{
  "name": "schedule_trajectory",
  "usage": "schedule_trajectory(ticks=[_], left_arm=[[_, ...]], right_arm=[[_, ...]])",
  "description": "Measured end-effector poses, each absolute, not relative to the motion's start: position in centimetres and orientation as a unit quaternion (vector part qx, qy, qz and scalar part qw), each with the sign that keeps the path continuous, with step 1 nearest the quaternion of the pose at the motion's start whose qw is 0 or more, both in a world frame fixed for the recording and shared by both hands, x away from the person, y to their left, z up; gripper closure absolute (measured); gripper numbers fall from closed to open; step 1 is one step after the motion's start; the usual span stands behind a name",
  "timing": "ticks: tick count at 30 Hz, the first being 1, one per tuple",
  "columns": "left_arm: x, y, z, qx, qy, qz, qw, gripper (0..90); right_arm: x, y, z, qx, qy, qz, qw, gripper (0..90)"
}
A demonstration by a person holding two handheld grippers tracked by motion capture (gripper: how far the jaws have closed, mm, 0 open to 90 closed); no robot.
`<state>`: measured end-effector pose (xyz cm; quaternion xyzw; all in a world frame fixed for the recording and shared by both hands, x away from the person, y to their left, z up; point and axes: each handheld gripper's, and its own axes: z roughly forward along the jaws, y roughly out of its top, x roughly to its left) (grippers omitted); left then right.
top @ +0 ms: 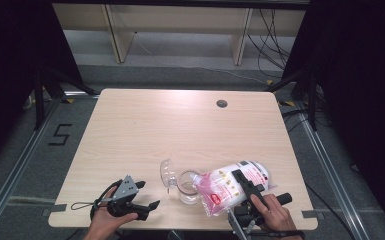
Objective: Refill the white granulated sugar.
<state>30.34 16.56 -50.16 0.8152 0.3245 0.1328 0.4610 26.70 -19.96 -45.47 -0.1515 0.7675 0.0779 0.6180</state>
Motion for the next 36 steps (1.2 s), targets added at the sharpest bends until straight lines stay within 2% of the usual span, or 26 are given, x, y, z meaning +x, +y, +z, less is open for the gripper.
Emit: schedule_trajectory(ticks=[1,8,9,18,21,30,36], left_arm=[[30.3,16.5,-50.2,0.814,0.327,0.131,0.462,17.0],[30.3,16.6,-50.2,0.815,0.327,0.13,0.461,17.0],[30.3,16.6,-50.2,0.815,0.326,0.13,0.461,17.0],[30.3,16.6,-50.1,0.817,0.322,0.134,0.459,17.0],[30.4,16.6,-50.2,0.815,0.321,0.133,0.464,17.0],[30.3,16.6,-50.2,0.814,0.323,0.133,0.465,17.0],[30.3,16.6,-50.2,0.814,0.323,0.133,0.464,17.0]], right_arm=[[26.6,-20.0,-46.0,-0.128,0.773,0.102,0.612,50.4],[26.6,-19.5,-45.5,-0.186,0.755,0.063,0.626,50.5],[26.5,-19.6,-45.9,-0.164,0.76,0.07,0.625,50.6],[26.6,-19.5,-45.3,-0.204,0.747,0.025,0.633,50.7],[26.4,-19.6,-45.8,-0.178,0.754,0.031,0.631,50.8],[26.7,-18.9,-45.2,-0.246,0.729,-0.007,0.639,51.0],[26.6,-19.0,-45.3,-0.223,0.74,-0.017,0.635,51.2]])
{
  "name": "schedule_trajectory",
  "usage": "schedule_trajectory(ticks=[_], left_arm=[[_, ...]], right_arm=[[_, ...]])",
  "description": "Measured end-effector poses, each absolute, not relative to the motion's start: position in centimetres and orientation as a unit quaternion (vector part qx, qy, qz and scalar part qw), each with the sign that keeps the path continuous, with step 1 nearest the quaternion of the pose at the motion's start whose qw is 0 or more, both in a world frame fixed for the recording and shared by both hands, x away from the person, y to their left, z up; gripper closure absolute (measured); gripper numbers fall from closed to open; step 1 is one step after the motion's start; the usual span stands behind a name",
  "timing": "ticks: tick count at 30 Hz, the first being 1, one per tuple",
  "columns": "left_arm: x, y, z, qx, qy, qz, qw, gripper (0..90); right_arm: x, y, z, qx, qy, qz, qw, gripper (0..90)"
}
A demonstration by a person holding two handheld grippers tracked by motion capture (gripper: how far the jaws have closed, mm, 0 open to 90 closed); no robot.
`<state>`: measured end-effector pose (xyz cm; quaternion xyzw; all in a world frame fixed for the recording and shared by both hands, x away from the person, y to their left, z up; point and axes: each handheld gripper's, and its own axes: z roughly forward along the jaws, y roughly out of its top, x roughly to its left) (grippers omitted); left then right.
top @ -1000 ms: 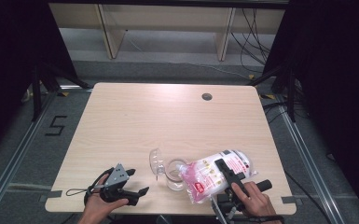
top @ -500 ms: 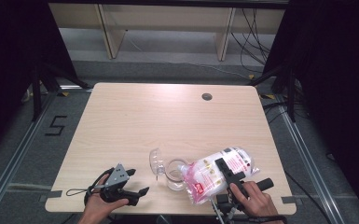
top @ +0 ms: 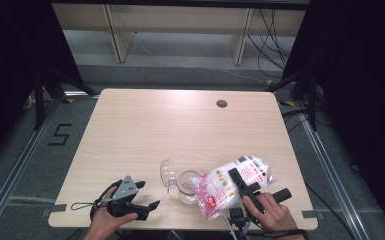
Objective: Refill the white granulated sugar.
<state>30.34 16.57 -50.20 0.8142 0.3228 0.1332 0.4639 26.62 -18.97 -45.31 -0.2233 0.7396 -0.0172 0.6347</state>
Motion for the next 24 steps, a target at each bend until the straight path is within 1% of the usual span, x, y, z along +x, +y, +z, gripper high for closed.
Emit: schedule_trajectory(ticks=[3,8,11,13,14,16,17,19,21,23,24], left_arm=[[30.31,16.59,-50.15,0.816,0.324,0.135,0.46,17.0],[30.34,16.57,-50.2,0.814,0.323,0.133,0.464,17.0],[30.35,16.6,-50.21,0.813,0.325,0.134,0.464,17.0],[30.26,16.57,-50.15,0.813,0.329,0.134,0.462,17.0],[30.29,16.57,-50.16,0.813,0.328,0.133,0.462,17.0],[30.35,16.6,-50.2,0.813,0.325,0.134,0.464,17.0],[30.31,16.6,-50.13,0.814,0.326,0.131,0.463,17.0],[30.34,16.61,-50.2,0.813,0.326,0.134,0.464,17.0],[30.41,16.74,-50.13,0.818,0.322,0.139,0.455,17.0],[30.35,16.74,-50.08,0.819,0.324,0.141,0.452,17.0],[30.44,16.74,-50.18,0.817,0.321,0.139,0.458,17.0]], right_arm=[[26.66,-19.0,-45.11,-0.227,0.74,-0.031,0.633,51.3],[26.86,-19.18,-45.16,-0.211,0.744,-0.019,0.634,51.5],[27.01,-19.14,-45.09,-0.23,0.734,-0.026,0.638,51.6],[27.11,-19.15,-44.91,-0.248,0.733,-0.046,0.632,51.7],[27.04,-19.19,-45.2,-0.225,0.735,-0.031,0.639,51.7],[27.12,-19.17,-45.18,-0.229,0.734,-0.031,0.639,51.8],[27.28,-19.25,-45.37,-0.235,0.724,-0.02,0.648,51.9],[27.28,-19.13,-44.99,-0.249,0.729,-0.048,0.636,52.0],[27.27,-19.21,-44.83,-0.251,0.726,-0.061,0.638,52.1],[27.46,-19.26,-44.79,-0.258,0.716,-0.05,0.647,52.2],[27.46,-19.25,-44.67,-0.253,0.724,-0.054,0.639,52.2]])
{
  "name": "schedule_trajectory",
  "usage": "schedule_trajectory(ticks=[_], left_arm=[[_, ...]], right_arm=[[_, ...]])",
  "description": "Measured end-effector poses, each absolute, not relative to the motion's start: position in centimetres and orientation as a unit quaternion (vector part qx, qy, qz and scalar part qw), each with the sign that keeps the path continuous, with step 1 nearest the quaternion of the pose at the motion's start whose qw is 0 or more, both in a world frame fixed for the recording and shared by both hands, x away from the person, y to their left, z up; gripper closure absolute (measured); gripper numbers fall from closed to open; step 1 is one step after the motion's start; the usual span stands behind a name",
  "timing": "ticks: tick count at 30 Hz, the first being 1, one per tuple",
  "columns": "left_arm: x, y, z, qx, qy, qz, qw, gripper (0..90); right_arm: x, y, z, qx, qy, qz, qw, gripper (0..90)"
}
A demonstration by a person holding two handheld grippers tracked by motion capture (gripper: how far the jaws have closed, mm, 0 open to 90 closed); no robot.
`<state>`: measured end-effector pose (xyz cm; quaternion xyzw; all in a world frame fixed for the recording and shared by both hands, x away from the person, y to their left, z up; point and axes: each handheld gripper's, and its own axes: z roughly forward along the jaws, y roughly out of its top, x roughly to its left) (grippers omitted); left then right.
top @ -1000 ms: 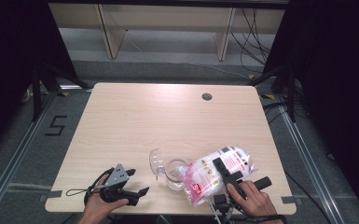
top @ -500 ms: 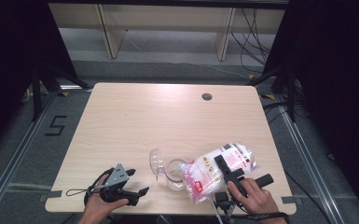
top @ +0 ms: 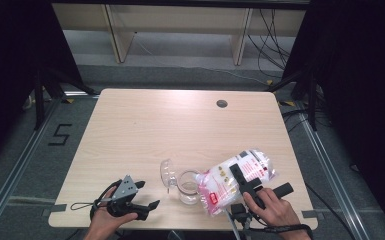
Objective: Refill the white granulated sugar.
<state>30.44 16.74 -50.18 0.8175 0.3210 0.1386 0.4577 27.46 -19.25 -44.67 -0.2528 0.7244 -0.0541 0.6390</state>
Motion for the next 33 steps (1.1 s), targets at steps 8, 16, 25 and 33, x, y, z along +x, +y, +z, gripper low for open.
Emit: schedule_trajectory(ticks=[8,16,25,33], left_arm=[[30.32,16.74,-50.03,0.816,0.326,0.133,0.459,17.0],[30.27,16.72,-50.0,0.814,0.324,0.135,0.462,17.1],[30.2,16.72,-49.82,0.814,0.325,0.133,0.462,17.1],[30.18,16.72,-49.87,0.812,0.325,0.135,0.465,17.3]], right_arm=[[27.5,-19.4,-44.64,-0.25,0.727,-0.059,0.637,52.5],[27.46,-19.22,-44.42,-0.268,0.721,-0.066,0.636,52.6],[27.48,-19.13,-44.63,-0.261,0.725,-0.061,0.634,52.8],[27.5,-19.02,-44.6,-0.283,0.719,-0.063,0.632,53.0]])
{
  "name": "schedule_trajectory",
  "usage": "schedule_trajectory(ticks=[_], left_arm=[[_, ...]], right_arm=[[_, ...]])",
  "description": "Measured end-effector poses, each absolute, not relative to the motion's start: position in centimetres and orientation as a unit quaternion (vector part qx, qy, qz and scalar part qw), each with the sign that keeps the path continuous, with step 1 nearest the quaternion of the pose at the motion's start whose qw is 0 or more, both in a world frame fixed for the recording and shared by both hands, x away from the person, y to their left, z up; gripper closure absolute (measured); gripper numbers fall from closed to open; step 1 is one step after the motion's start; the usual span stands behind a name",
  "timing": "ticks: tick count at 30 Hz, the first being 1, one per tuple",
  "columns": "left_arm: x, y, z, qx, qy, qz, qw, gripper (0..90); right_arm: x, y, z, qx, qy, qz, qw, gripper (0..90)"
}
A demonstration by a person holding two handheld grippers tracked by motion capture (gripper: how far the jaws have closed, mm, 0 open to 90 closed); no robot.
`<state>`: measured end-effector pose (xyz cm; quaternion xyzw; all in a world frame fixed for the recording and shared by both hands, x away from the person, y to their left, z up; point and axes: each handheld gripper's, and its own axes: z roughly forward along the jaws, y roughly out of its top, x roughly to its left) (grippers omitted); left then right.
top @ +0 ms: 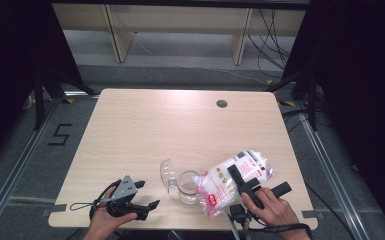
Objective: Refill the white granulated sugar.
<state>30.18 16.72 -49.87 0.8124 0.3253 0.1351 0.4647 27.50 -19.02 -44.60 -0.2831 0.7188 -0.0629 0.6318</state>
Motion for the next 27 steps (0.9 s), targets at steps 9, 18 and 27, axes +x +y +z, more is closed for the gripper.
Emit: schedule_trajectory(ticks=[9,18,27], left_arm=[[30.14,16.78,-49.79,0.817,0.321,0.137,0.458,17.4],[30.15,16.85,-49.77,0.821,0.312,0.141,0.456,17.4],[29.89,16.68,-49.81,0.815,0.322,0.14,0.462,17.5]], right_arm=[[27.49,-19.28,-44.63,-0.268,0.721,-0.063,0.636,53.1],[27.69,-19.25,-44.67,-0.279,0.714,-0.071,0.639,53.2],[27.71,-19.37,-44.5,-0.274,0.715,-0.069,0.639,53.4]])
